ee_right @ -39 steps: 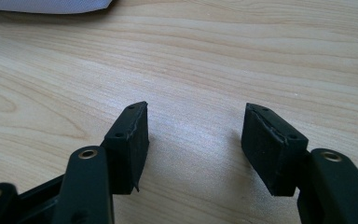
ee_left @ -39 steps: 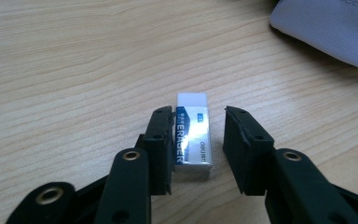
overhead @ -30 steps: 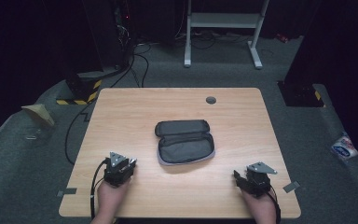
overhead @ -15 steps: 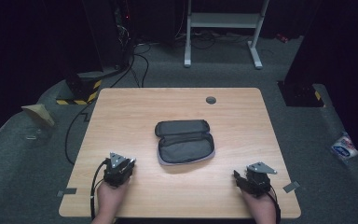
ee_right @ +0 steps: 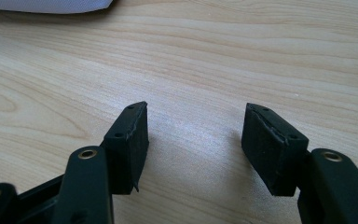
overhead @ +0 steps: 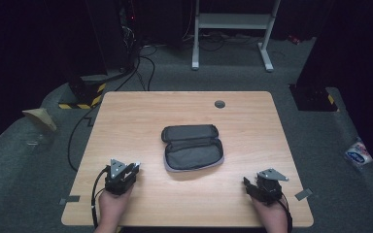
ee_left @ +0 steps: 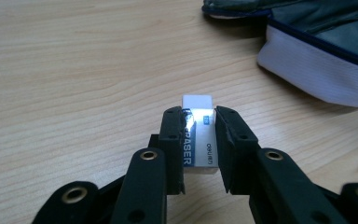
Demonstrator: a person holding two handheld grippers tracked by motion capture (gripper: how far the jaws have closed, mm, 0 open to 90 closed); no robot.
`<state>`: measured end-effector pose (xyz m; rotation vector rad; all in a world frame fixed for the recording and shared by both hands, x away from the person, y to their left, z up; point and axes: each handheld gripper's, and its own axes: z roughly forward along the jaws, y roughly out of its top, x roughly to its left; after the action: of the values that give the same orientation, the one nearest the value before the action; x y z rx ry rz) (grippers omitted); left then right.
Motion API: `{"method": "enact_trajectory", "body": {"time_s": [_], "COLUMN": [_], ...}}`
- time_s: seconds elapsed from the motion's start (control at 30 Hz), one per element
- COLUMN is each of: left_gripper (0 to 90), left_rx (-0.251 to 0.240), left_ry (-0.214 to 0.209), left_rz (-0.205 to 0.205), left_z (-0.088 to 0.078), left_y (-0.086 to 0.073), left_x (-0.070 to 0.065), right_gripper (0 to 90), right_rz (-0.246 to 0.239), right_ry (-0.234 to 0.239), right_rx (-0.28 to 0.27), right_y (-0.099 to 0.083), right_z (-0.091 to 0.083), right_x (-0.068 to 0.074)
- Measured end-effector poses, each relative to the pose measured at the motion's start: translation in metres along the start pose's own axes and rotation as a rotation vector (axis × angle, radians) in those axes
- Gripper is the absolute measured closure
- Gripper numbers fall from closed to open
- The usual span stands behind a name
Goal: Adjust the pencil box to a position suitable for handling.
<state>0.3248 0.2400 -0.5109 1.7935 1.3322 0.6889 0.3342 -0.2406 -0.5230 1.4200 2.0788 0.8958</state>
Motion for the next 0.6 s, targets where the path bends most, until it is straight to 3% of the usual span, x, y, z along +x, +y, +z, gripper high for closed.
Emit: {"method": "enact_trajectory", "body": {"time_s": [0.23, 0.37, 0.6], "left_gripper": [73.0, 73.0, 73.0], "left_rx": [-0.040, -0.058, -0.084], "left_ry": [-0.016, -0.035, -0.051], "left_rz": [0.023, 0.061, 0.070], "left_z": [-0.010, -0.013, -0.018], "left_y": [0.004, 0.006, 0.008], "left_x": [-0.005, -0.009, -0.013], "right_gripper": [40.8, 40.7, 40.8], "right_rz": [0.000, 0.000, -0.001], "right_ry": [0.000, 0.000, 0.000], "right_rx": [0.000, 0.000, 0.000], "right_y": [0.000, 0.000, 0.000], "right_z": [0.000, 0.000, 0.000], "right_x": [0.000, 0.000, 0.000]}}
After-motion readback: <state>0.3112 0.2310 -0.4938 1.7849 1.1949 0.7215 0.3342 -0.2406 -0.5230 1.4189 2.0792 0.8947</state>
